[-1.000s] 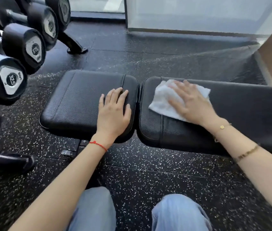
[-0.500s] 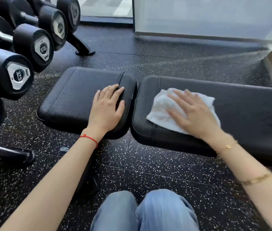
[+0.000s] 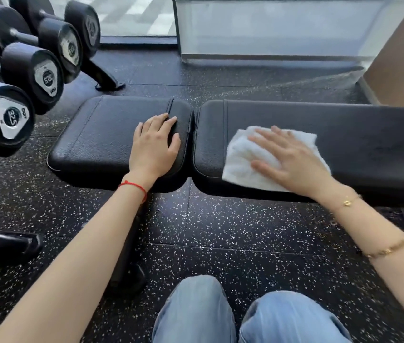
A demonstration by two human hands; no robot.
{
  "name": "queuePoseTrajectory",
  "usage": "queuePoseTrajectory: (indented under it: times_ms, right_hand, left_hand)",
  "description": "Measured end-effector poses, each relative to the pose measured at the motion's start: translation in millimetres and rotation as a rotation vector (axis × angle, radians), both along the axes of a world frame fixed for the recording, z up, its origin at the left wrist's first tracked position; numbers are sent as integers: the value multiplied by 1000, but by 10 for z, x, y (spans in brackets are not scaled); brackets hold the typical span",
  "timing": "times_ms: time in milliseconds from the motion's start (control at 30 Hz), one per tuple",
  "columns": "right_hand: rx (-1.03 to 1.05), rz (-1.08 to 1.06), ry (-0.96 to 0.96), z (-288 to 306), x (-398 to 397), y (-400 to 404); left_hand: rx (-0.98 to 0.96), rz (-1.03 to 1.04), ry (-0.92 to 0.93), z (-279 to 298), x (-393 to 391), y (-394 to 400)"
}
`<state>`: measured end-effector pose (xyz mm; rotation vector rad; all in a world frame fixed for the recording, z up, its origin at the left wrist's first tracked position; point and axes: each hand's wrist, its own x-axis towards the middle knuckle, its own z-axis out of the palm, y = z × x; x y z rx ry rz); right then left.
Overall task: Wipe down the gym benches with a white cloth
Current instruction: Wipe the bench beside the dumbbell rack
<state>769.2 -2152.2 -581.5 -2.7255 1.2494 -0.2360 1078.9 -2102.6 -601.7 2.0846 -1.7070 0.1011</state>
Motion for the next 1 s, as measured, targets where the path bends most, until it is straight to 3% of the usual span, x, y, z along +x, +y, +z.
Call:
queuePoseTrajectory:
  times_ms: [133, 267, 400, 467, 600, 667, 800, 900, 1000]
  right_hand:
    - [6, -289, -26, 84, 120, -320]
    - [-6, -121, 55, 47, 736, -57]
    - [-20, -80, 9, 25, 293, 178]
    - [-91, -155, 90, 14, -54, -66]
    - [40, -454, 34, 90, -76, -814]
    - [32, -390, 42, 124, 322, -1038]
    - [24, -45, 48, 90, 1006, -803]
    - [16, 167, -6, 28, 763, -302]
    - [-117, 236, 5, -62, 226, 68]
  left_hand:
    - [13, 10, -4, 28, -32, 9]
    - [-1, 2, 15, 33, -10, 12]
    - [-18, -1, 17, 29, 25, 19]
    - [-19, -2, 14, 22, 11, 21]
    - [-39, 17, 12, 13, -36, 10]
    - [-60, 27, 14, 9, -38, 1]
    - [-90, 34, 34, 24, -14, -18]
    - [-73, 27, 28, 28, -4, 6]
    - [-56, 27, 24, 30, -20, 10]
